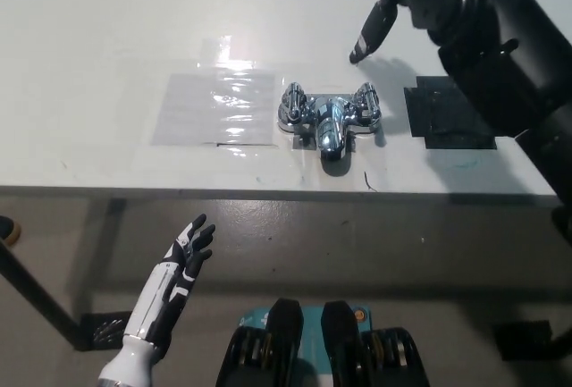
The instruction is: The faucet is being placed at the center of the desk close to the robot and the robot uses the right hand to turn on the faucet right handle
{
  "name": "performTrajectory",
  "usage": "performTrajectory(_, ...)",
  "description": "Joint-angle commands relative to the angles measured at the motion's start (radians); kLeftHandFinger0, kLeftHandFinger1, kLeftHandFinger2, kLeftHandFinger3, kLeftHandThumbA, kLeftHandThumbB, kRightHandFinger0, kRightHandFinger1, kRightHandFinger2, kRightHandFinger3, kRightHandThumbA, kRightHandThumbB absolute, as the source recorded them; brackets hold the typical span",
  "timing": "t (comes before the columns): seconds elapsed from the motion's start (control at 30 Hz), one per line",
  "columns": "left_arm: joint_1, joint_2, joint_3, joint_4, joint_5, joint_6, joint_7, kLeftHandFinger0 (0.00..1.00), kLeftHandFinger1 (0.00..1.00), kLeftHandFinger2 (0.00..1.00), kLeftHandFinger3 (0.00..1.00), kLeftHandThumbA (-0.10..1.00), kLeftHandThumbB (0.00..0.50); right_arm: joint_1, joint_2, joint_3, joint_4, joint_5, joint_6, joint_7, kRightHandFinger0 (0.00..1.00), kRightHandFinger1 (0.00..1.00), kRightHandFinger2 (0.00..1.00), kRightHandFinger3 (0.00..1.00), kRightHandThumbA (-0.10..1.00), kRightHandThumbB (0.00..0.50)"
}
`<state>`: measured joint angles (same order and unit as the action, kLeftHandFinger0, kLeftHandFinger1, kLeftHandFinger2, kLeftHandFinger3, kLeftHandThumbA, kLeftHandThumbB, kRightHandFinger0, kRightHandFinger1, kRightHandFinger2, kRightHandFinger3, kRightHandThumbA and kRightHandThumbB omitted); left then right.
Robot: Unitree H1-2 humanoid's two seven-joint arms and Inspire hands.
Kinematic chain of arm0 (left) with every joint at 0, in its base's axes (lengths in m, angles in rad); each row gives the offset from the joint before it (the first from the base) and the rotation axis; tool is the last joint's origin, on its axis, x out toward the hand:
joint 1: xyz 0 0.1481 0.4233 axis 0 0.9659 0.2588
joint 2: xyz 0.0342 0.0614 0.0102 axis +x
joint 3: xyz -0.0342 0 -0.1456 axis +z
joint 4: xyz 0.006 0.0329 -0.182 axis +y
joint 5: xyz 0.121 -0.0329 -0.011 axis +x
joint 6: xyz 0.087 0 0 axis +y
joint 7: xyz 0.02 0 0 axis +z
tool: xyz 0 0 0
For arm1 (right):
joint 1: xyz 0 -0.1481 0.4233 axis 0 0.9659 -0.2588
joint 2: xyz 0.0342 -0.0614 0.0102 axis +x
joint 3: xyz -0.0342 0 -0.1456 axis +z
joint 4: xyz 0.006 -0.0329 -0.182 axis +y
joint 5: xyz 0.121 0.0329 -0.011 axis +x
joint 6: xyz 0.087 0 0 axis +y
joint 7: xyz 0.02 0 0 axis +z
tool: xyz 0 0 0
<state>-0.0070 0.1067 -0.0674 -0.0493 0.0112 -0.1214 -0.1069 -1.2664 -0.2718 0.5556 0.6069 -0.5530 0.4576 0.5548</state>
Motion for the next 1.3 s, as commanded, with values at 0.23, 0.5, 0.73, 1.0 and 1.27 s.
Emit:
performTrajectory(0.23, -0.007, 0.005, -0.005, -0.037, 0.007, -0.031, -0.009, 1.0, 1.0, 1.0, 1.0, 0.93, 0.116, -0.089, 0.055, -0.038, 0.15, -0.037, 0.012, -0.039, 1.0, 1.0, 1.0, 1.0, 1.0, 0.302)
performTrajectory(0.5, -0.011, 0.006, -0.003, -0.038, 0.005, -0.024, -0.01, 1.0, 1.0, 1.0, 1.0, 0.93, 0.133, -0.107, 0.075, -0.009, 0.26, -0.058, -0.031, -0.07, 1.0, 1.0, 1.0, 1.0, 1.0, 0.323)
performTrajectory(0.73, -0.012, 0.005, -0.004, -0.039, 0.011, -0.03, -0.008, 1.0, 1.0, 1.0, 1.0, 0.93, 0.124, -0.1, 0.091, -0.023, 0.308, -0.043, -0.05, -0.106, 1.0, 1.0, 1.0, 1.0, 1.0, 0.31)
performTrajectory(1.0, -0.011, 0.005, -0.004, -0.047, 0.018, -0.025, -0.006, 1.0, 1.0, 1.0, 1.0, 0.93, 0.125, -0.107, 0.098, -0.013, 0.327, -0.05, -0.057, -0.109, 1.0, 1.0, 1.0, 1.0, 1.0, 0.312)
performTrajectory(1.27, -0.019, 0.01, -0.004, -0.043, 0.026, -0.032, -0.007, 1.0, 1.0, 1.0, 1.0, 0.93, 0.118, -0.112, 0.107, -0.016, 0.333, -0.045, -0.05, -0.103, 1.0, 1.0, 1.0, 1.0, 1.0, 0.311)
